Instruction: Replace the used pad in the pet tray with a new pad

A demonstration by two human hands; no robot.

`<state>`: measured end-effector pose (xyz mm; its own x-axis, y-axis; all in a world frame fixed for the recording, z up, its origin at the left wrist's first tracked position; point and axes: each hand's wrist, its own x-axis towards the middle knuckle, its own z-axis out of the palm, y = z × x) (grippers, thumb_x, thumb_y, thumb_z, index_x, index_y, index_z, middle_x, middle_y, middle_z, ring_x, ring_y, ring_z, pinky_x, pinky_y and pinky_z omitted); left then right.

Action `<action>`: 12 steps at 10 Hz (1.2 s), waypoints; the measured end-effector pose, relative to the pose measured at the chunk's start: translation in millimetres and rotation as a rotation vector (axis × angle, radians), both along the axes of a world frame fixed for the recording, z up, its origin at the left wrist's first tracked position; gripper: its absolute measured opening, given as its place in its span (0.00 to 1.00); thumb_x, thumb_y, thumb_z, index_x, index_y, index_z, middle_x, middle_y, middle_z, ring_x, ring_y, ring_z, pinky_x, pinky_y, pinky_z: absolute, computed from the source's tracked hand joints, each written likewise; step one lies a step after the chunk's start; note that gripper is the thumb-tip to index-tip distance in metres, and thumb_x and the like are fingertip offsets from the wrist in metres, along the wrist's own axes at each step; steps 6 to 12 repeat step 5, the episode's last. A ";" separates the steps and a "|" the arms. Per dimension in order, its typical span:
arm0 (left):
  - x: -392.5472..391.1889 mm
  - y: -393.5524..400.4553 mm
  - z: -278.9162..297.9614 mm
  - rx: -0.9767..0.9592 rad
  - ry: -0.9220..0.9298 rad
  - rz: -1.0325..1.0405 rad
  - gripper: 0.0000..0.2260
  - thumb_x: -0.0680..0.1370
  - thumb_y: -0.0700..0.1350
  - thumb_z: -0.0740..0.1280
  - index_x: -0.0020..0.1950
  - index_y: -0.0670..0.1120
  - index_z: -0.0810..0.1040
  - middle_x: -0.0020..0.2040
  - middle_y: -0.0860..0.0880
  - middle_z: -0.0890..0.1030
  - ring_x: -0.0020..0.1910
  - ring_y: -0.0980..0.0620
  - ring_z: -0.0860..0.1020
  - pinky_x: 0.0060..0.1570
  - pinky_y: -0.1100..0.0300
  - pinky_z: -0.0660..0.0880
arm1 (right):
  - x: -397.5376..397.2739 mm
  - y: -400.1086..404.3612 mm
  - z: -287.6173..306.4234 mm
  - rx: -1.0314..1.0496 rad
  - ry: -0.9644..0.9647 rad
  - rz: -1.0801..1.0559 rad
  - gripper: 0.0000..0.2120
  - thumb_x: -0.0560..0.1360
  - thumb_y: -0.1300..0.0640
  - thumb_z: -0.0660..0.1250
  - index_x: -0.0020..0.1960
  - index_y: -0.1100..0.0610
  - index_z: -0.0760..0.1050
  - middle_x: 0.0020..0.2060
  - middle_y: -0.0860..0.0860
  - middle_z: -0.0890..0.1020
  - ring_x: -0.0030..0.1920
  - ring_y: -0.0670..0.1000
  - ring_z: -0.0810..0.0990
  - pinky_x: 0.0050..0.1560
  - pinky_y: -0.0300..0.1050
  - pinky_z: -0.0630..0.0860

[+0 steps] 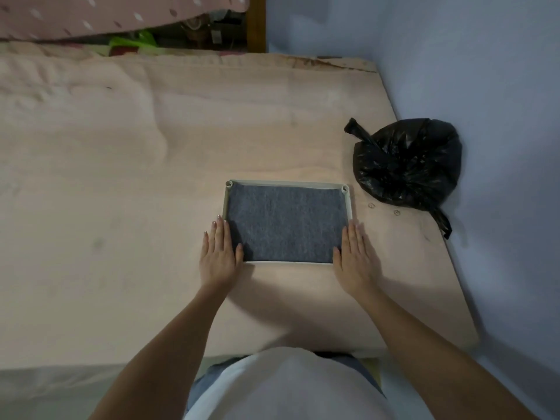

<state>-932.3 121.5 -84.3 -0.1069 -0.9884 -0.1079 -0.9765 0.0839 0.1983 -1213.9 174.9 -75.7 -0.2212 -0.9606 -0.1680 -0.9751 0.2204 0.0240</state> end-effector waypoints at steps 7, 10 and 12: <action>-35.0 -78.1 75.0 0.083 -0.035 -0.017 0.27 0.82 0.49 0.50 0.78 0.42 0.47 0.77 0.43 0.57 0.74 0.45 0.58 0.72 0.52 0.55 | 18.6 -93.8 59.2 -0.016 -0.247 0.030 0.26 0.82 0.53 0.44 0.77 0.63 0.47 0.77 0.58 0.48 0.77 0.55 0.45 0.76 0.49 0.41; -35.0 -78.1 75.0 0.083 -0.035 -0.017 0.27 0.82 0.49 0.50 0.78 0.42 0.47 0.77 0.43 0.57 0.74 0.45 0.58 0.72 0.52 0.55 | 18.6 -93.8 59.2 -0.016 -0.247 0.030 0.26 0.82 0.53 0.44 0.77 0.63 0.47 0.77 0.58 0.48 0.77 0.55 0.45 0.76 0.49 0.41; -35.0 -78.1 75.0 0.083 -0.035 -0.017 0.27 0.82 0.49 0.50 0.78 0.42 0.47 0.77 0.43 0.57 0.74 0.45 0.58 0.72 0.52 0.55 | 18.6 -93.8 59.2 -0.016 -0.247 0.030 0.26 0.82 0.53 0.44 0.77 0.63 0.47 0.77 0.58 0.48 0.77 0.55 0.45 0.76 0.49 0.41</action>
